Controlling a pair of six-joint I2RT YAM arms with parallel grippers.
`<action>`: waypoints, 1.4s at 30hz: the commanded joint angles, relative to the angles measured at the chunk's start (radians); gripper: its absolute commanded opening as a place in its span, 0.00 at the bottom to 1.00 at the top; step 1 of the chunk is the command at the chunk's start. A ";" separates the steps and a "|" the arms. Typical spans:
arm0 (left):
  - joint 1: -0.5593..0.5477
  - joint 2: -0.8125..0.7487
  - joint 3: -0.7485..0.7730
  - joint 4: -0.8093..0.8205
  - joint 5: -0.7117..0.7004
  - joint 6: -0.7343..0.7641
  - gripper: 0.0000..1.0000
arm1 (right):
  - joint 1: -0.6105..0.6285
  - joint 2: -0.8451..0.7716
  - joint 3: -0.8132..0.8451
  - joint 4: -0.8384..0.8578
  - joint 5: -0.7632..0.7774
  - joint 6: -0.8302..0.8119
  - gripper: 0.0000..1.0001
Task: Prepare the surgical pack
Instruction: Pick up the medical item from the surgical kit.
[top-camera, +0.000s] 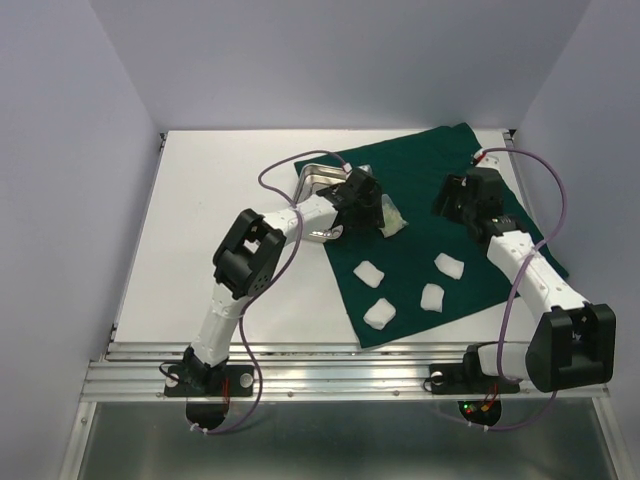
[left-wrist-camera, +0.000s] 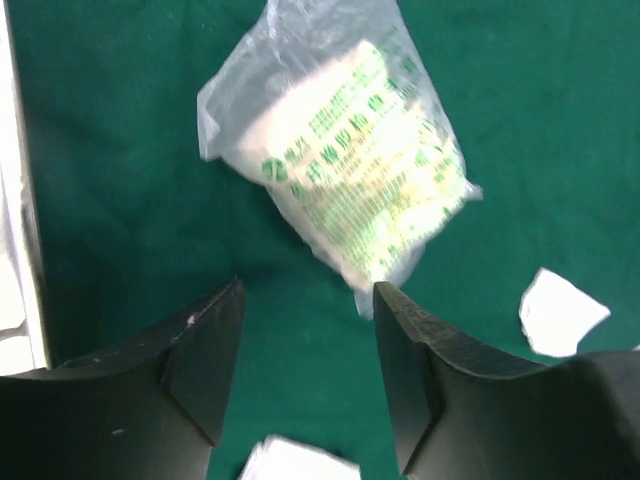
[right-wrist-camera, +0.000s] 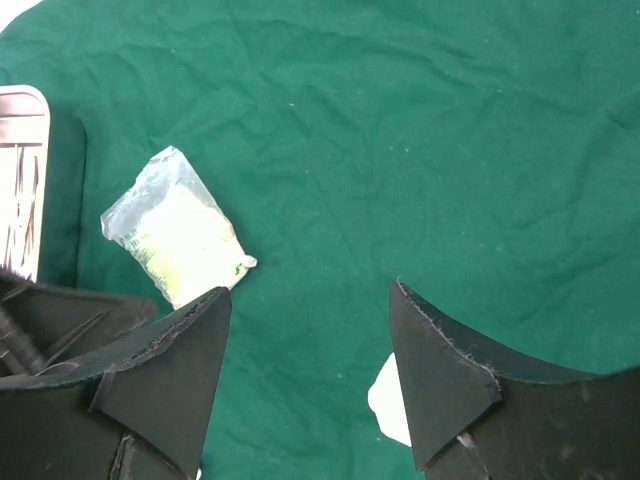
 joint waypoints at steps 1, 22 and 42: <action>-0.007 0.035 0.073 0.051 -0.017 -0.028 0.63 | -0.007 -0.027 0.001 -0.013 0.032 0.005 0.70; -0.008 0.121 0.194 0.034 0.021 -0.022 0.05 | -0.007 -0.011 0.010 -0.037 0.026 -0.018 0.70; 0.159 -0.261 -0.151 0.166 -0.106 -0.148 0.00 | -0.007 0.004 0.032 -0.042 0.000 -0.019 0.70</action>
